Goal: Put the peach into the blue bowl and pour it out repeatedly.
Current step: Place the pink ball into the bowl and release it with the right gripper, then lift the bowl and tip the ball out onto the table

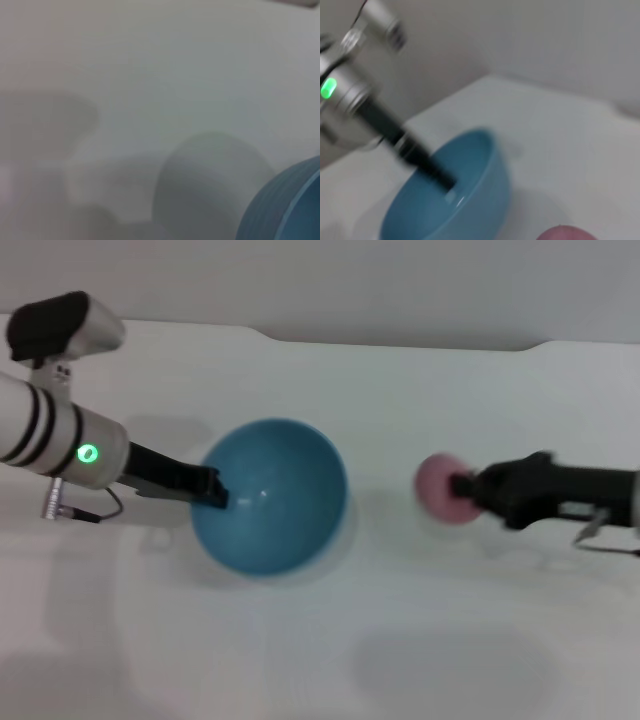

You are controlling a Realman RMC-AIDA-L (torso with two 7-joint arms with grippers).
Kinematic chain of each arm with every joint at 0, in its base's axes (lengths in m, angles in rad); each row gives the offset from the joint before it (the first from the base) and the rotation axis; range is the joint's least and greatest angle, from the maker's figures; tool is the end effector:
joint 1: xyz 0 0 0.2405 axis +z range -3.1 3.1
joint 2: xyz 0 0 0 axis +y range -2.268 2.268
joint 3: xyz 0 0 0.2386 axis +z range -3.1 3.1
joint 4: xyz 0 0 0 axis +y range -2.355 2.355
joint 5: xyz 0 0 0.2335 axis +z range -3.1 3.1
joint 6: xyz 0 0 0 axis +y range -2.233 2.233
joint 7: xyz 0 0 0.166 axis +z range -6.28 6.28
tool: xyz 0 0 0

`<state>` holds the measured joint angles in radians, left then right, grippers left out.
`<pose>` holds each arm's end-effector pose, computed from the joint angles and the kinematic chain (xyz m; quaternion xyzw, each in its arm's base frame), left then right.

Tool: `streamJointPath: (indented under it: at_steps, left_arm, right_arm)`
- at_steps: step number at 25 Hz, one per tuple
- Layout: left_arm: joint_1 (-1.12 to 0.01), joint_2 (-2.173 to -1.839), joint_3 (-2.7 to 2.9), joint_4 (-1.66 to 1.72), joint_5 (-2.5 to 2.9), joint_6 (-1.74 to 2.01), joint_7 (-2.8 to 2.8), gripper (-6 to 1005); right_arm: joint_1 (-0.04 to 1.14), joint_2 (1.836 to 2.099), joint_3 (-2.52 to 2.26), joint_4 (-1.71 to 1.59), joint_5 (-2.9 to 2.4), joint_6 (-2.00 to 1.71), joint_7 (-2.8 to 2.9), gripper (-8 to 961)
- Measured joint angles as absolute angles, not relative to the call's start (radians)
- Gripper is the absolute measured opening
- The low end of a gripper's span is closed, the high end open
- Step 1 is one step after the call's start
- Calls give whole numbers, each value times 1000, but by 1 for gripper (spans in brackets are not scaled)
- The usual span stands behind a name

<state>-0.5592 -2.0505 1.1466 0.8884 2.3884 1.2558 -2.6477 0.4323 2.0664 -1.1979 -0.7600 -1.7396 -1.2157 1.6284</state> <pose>-0.2718 0.3822 -0.0268 -0.7915 -0.5845 0.0217 0.1771 0.2462 0.3615 -0.0494 -0.9287 0.2860 0.1828 0.1495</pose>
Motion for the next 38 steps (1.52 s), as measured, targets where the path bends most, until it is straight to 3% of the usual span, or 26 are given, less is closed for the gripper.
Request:
streamJointPath:
  at_steps: [5, 14, 25, 31, 36, 38]
  left_arm:
    - [-601, -2059, 1308, 880, 2383, 1248, -2705, -1]
    - [-695, -2067, 1551, 849, 2274, 1192, -2763, -1]
    - [-711, -2067, 1597, 847, 2210, 1169, -2764, 0]
    - [-707, -2067, 1595, 847, 2202, 1163, -2764, 0]
    - [-706, -2066, 1598, 847, 2202, 1155, -2764, 0]
    - [-705, -2066, 1598, 847, 2201, 1144, -2764, 0]
  right_arm:
    - [363, 2067, -978, -834, -1733, -1333, 1602, 40]
    - [375, 2071, -933, -893, -1661, -1613, 1449, 41]
    - [439, 2071, -1219, -857, -1723, -1487, 1396, 43]
    - [448, 2070, -1236, -856, -1750, -1478, 1407, 204]
    - [438, 2071, -1215, -869, -1722, -1476, 1410, 425]
    - [427, 2072, -1179, -875, -1683, -1474, 1410, 458]
